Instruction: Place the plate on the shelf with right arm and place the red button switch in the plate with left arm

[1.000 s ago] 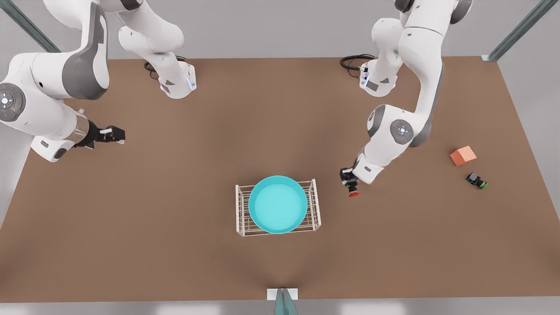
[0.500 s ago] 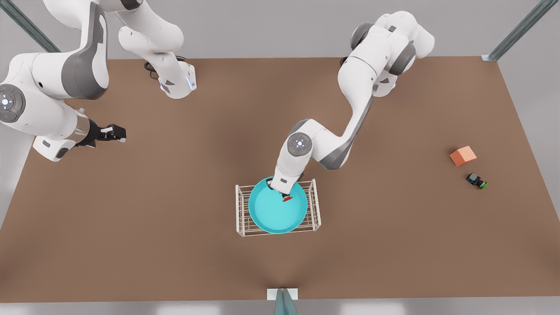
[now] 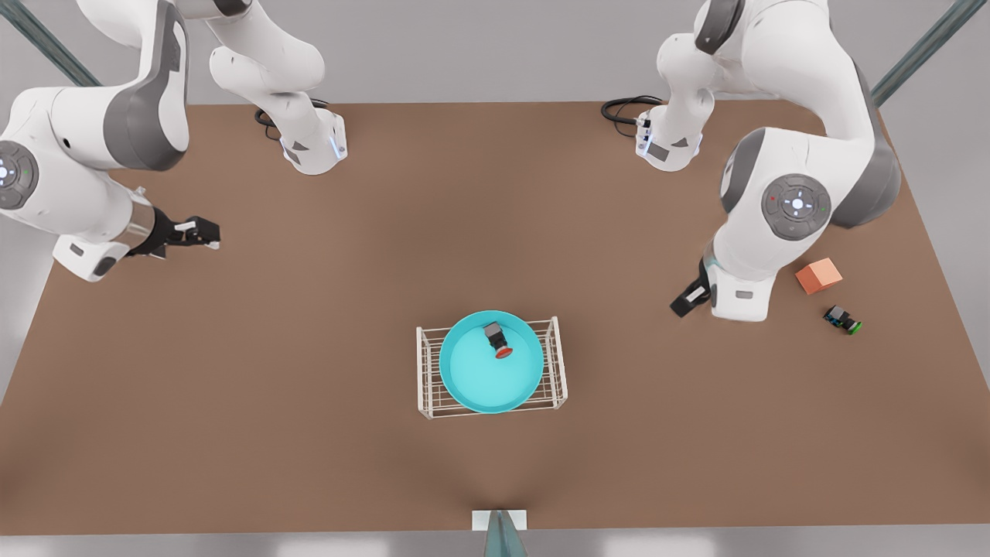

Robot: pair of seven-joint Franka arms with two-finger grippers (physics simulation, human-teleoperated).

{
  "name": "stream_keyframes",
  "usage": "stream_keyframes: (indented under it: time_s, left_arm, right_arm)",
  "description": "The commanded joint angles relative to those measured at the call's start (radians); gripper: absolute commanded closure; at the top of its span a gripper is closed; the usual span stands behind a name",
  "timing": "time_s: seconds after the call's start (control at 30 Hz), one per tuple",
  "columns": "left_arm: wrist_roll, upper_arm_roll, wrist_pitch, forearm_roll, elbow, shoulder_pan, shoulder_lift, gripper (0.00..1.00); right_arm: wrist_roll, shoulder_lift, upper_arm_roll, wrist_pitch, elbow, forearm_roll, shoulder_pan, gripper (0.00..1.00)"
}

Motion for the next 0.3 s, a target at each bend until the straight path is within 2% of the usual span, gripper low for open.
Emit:
stream_keyframes:
  time_s: [0.0, 0.27]
  left_arm:
    - [0.948, -0.017, -0.166, 0.062, -0.031, -0.001, -0.014, 0.0]
    - [0.874, -0.018, -0.166, -0.028, -0.023, 0.012, -0.017, 0.0]
  right_arm:
    - [-0.003, -0.004, 0.001, -0.001, -0.001, -0.018, 0.0, 0.0]
    - [-0.004, -0.009, -0.002, -0.001, -0.002, -0.023, 0.0, 0.0]
